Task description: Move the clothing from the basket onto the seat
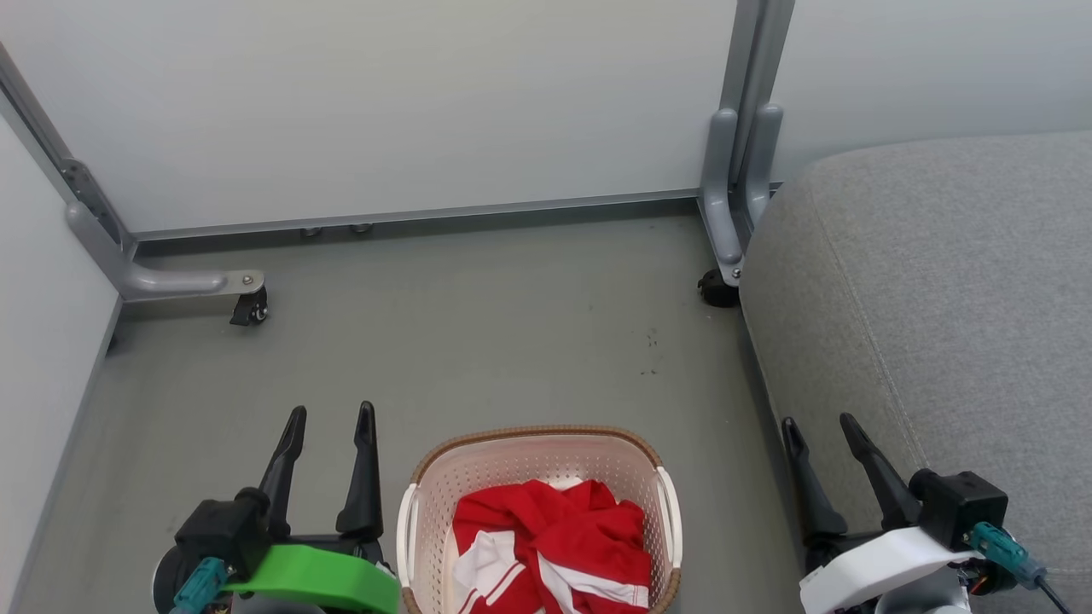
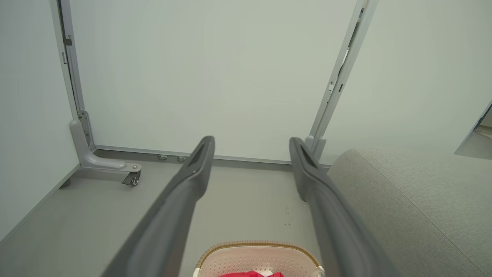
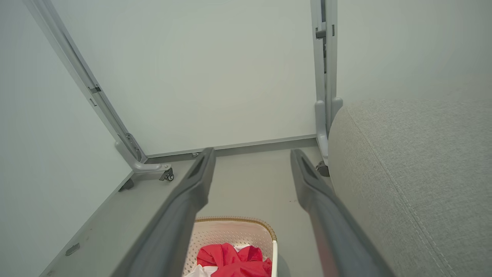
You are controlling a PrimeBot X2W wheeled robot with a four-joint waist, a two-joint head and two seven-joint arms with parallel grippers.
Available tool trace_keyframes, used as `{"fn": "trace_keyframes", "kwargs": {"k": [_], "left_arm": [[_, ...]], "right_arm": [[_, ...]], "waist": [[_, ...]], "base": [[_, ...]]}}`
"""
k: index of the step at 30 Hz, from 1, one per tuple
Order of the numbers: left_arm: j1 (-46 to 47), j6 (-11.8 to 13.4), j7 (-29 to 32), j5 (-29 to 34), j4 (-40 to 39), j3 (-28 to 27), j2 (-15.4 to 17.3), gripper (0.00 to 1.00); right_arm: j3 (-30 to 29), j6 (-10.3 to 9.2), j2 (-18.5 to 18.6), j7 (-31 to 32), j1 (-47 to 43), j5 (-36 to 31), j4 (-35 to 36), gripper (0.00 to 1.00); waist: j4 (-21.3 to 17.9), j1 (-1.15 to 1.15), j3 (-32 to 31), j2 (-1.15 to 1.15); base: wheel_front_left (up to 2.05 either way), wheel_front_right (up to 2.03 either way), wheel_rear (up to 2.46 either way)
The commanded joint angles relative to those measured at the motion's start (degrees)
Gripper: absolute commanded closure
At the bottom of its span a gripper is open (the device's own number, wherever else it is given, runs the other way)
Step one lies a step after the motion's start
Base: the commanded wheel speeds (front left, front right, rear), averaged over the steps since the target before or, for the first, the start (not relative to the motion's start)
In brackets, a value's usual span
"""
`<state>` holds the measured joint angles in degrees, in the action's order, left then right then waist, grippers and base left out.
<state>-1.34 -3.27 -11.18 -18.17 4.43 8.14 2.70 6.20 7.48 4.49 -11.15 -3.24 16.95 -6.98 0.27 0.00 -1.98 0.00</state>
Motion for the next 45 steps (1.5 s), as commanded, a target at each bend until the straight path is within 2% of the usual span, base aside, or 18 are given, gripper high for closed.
{"fn": "trace_keyframes", "kwargs": {"k": [1,11,34,45], "left_arm": [[-0.4,-0.1,-0.4,0.6,-0.2,-0.1,0.4,0.0],[-1.0,-1.6,-1.6,2.8,1.3,-1.1,0.3,0.0],[-2.0,-2.1,-4.1,10.4,1.1,0.1,0.3,0.0],[-2.1,-1.9,-4.0,10.5,1.3,0.1,0.3,0.0]], "right_arm": [[0.0,0.01,0.1,-0.5,-0.4,-1.4,0.6,0.0],[-0.5,0.02,-0.4,-1.8,-1.3,-5.6,1.0,0.0],[0.5,0.02,-0.9,-4.1,-2.6,-14.3,2.3,0.0],[0.7,0.01,-0.9,-4.1,-2.6,-13.7,2.7,0.0]], "waist": [[0.0,0.0,0.0,0.0],[-0.3,0.0,-0.3,0.0],[-0.4,0.0,-1.3,0.0],[-0.6,0.0,-0.7,0.0]], "base": [[0.0,0.0,0.0],[0.0,0.0,0.0],[0.0,0.0,0.0],[0.0,0.0,0.0]]}}
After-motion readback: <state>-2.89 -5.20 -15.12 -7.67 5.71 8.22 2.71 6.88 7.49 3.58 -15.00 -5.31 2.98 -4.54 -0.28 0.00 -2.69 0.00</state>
